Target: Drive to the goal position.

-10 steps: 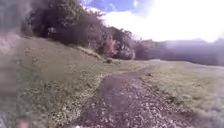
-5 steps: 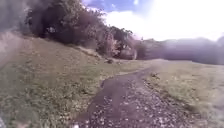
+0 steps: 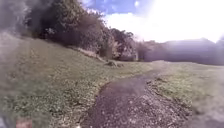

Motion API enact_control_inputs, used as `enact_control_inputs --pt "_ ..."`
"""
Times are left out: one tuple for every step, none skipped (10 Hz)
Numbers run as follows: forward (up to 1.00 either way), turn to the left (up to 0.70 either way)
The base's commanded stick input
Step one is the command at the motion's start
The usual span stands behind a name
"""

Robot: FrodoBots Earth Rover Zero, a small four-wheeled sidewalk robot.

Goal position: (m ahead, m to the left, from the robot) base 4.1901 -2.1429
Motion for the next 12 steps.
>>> enact_control_inputs --pt "0.85 0.0" --pt "0.85 0.0" --pt "0.85 0.0" --pt "0.85 0.0" --pt "0.85 0.0" --pt "0.85 0.0" --pt "0.85 0.0" --pt "0.85 0.0" --pt "0.85 0.0" --pt "0.85 -0.17" --pt "0.85 -0.22" --pt "0.85 -0.28"
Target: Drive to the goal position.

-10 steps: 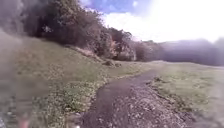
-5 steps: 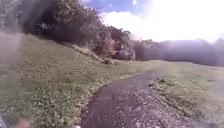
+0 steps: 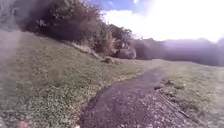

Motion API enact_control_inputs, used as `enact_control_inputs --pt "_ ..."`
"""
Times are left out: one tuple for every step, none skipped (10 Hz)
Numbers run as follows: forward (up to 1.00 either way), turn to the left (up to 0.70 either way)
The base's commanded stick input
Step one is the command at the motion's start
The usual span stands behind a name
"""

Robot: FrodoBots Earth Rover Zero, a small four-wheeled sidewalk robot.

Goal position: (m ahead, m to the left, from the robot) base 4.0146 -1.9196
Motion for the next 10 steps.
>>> enact_control_inputs --pt "0.85 -0.28" --pt "0.85 -0.28" --pt "0.85 -0.28" --pt "0.85 -0.28" --pt "0.85 -0.28" --pt "0.85 -0.28" --pt "0.85 -0.28" --pt "0.85 -0.28" --pt "0.85 -0.23" --pt "0.85 -0.21"
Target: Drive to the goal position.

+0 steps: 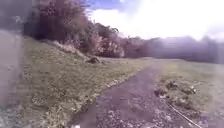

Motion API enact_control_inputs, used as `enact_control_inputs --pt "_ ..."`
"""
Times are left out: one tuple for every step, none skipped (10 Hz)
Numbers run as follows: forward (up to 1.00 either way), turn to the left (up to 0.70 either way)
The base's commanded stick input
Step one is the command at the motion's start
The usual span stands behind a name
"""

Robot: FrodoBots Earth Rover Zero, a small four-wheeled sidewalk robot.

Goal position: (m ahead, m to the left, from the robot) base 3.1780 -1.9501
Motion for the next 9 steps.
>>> enact_control_inputs --pt "0.85 -0.19" --pt "0.85 -0.07" --pt "0.85 -0.02" --pt "0.85 0.0" --pt "0.85 0.0" --pt "0.85 0.0" --pt "0.85 0.0" --pt "0.85 0.0" --pt "0.85 0.0"
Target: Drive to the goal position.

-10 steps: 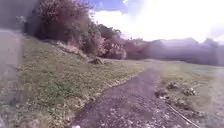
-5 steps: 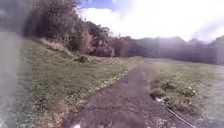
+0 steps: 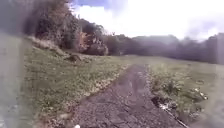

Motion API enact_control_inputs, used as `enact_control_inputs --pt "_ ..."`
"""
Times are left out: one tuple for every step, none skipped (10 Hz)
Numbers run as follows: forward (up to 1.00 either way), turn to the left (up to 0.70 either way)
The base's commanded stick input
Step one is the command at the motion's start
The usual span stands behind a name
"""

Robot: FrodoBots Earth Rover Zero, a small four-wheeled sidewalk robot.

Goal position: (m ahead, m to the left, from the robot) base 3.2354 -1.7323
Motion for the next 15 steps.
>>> enact_control_inputs --pt "0.85 0.0" --pt "0.85 0.0" --pt "0.85 0.0" --pt "0.85 -0.04" --pt "0.85 -0.1" --pt "0.85 -0.25" --pt "0.85 -0.26" --pt "0.85 -0.26" --pt "0.85 -0.26" --pt "0.85 -0.27" --pt "0.85 -0.27" --pt "0.85 -0.27" --pt "0.85 -0.27" --pt "0.85 -0.27" --pt "0.85 -0.11"
